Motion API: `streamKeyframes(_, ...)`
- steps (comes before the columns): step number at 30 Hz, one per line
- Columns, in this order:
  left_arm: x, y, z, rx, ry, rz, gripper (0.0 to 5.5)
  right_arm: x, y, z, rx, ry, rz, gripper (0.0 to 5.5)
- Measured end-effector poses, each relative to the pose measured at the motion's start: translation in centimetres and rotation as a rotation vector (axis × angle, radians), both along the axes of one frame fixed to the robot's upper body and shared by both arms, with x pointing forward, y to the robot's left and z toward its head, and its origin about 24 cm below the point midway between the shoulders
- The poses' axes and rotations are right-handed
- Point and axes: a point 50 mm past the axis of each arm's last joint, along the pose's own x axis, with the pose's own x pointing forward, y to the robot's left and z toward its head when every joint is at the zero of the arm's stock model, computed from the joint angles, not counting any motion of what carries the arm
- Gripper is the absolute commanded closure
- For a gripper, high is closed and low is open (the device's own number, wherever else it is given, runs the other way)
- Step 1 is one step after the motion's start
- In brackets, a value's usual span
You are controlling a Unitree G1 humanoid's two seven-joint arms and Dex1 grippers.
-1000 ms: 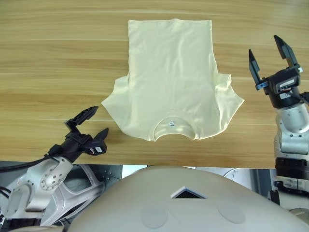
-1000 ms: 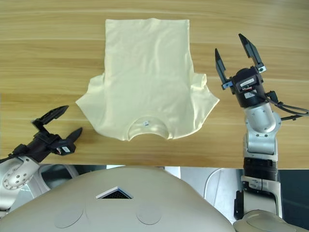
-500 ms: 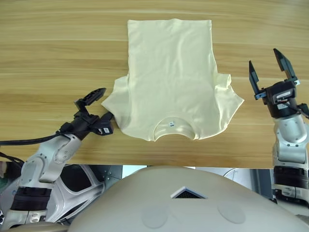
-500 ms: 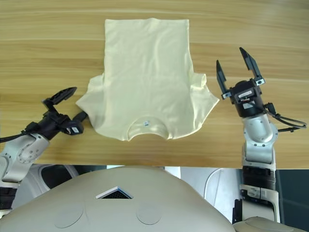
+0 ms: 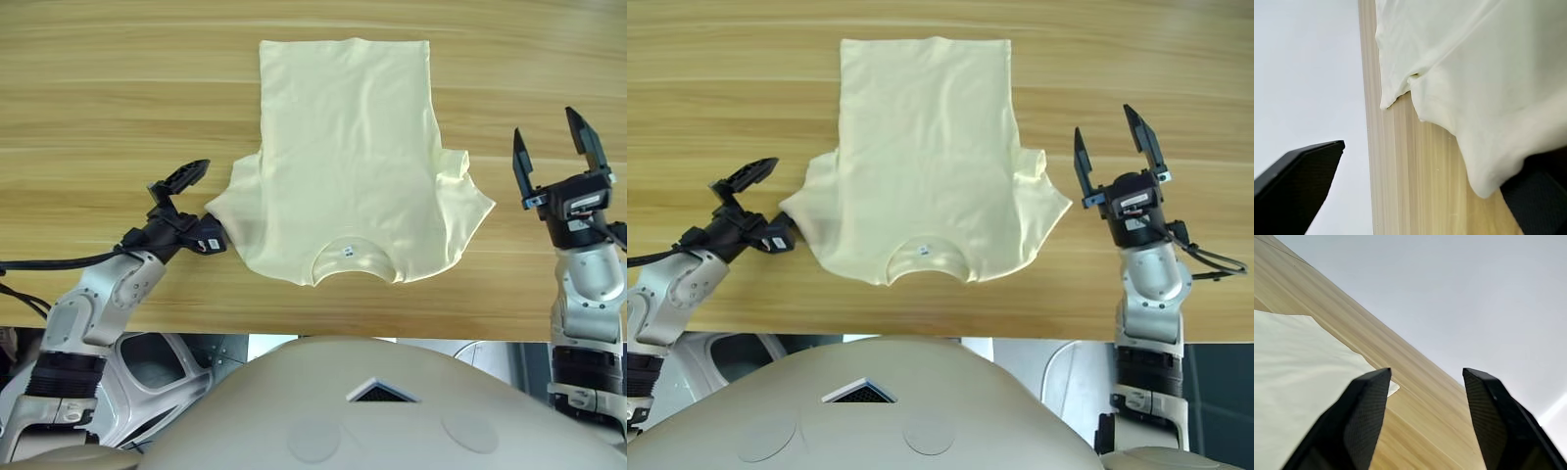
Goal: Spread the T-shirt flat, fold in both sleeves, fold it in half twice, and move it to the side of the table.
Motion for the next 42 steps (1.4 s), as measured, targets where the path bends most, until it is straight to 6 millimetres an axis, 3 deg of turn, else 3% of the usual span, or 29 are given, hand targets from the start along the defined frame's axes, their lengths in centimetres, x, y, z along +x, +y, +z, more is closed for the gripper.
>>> streamKeyframes(20, -0.8, 0.0, -1.2, 0.039, 0.067, 0.003, 4.00, -0.2, -0.3, 0.4, -0.005, -0.008, -0.016, 2.81)
streamKeyframes(30, -0.5, 0.2, -0.9, 0.062, 0.055, 0.013, 5.34, -0.5, -0.6, 0.6, -0.011, -0.005, -0.033, 2.81)
streamKeyframes(42, -0.6, -0.2, -0.9, 0.042, 0.034, 0.007, 5.48, -0.7, -0.7, 0.4, -0.018, 0.011, -0.024, 2.81)
